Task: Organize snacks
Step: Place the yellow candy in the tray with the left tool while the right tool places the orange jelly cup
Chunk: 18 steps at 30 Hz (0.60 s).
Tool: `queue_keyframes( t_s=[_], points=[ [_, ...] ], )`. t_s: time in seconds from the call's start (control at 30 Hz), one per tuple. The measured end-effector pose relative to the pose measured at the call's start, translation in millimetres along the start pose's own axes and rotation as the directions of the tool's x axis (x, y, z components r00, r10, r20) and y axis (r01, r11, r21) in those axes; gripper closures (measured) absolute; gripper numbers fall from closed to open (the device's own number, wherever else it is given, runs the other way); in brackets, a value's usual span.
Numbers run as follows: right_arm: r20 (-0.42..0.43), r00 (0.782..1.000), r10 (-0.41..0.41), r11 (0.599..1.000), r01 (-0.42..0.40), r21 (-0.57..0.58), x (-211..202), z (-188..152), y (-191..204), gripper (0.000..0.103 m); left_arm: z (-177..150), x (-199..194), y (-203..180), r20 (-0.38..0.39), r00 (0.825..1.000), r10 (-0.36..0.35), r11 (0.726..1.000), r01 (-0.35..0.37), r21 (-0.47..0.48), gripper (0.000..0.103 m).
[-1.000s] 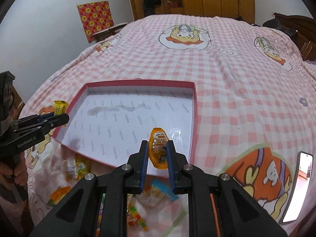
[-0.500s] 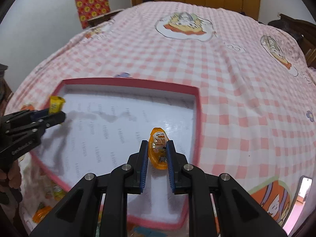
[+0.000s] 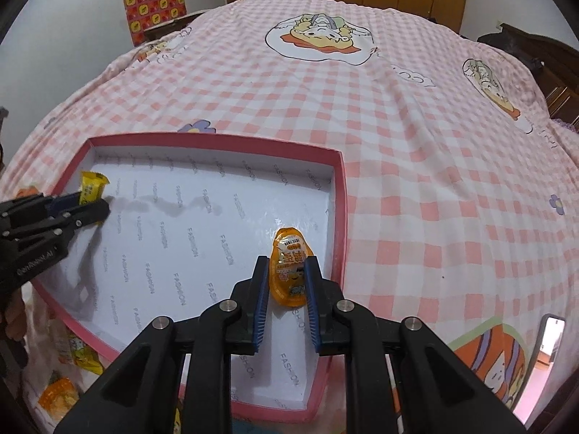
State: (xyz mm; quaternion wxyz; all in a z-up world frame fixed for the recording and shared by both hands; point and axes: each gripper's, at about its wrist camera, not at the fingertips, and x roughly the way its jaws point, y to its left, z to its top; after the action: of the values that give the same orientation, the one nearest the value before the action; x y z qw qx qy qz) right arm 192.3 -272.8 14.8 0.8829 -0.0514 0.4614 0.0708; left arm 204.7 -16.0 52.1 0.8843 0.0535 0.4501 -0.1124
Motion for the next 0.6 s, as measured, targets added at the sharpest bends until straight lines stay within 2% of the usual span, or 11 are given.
queue_keyframes(
  t_s=[0.1,0.2,0.3,0.37,0.43,0.47,0.53,0.6],
  points=[
    [-0.002,0.999,-0.045,0.999,0.045,-0.013,-2,-3,2,0.084,-1,-1,0,-0.003,1.000,-0.030,1.000,0.030,-0.002,0.081],
    [0.010,0.994,-0.108,0.993,0.108,-0.038,-4,-9,4,0.084,-4,-3,-4,0.005,1.000,-0.029,1.000,0.029,0.011,0.081],
    [0.007,0.995,-0.098,0.995,0.098,-0.029,-6,-12,0,0.084,-6,-4,-8,0.009,1.000,-0.008,1.000,0.007,0.030,0.079],
    [-0.001,0.997,-0.074,0.997,0.074,-0.009,-8,-12,-3,0.084,-6,-5,-8,0.007,1.000,-0.005,1.000,0.005,0.030,0.074],
    [-0.003,0.998,-0.057,0.998,0.057,0.008,-9,-11,-5,0.084,-6,-5,-10,0.002,1.000,-0.012,0.999,0.012,0.039,0.052],
    [0.000,0.999,-0.045,0.999,0.045,0.016,-9,-11,-6,0.084,-6,-5,-11,-0.002,1.000,-0.004,0.999,0.005,0.043,0.049],
    [0.012,1.000,-0.010,0.999,0.009,0.031,-8,-12,-7,0.083,-8,-7,-13,-0.006,1.000,0.013,0.999,-0.013,0.045,0.047],
    [0.024,1.000,0.014,0.999,-0.015,0.048,-9,-13,-7,0.076,-10,-11,-13,-0.002,1.000,0.007,0.999,-0.007,0.032,0.047]
  ],
)
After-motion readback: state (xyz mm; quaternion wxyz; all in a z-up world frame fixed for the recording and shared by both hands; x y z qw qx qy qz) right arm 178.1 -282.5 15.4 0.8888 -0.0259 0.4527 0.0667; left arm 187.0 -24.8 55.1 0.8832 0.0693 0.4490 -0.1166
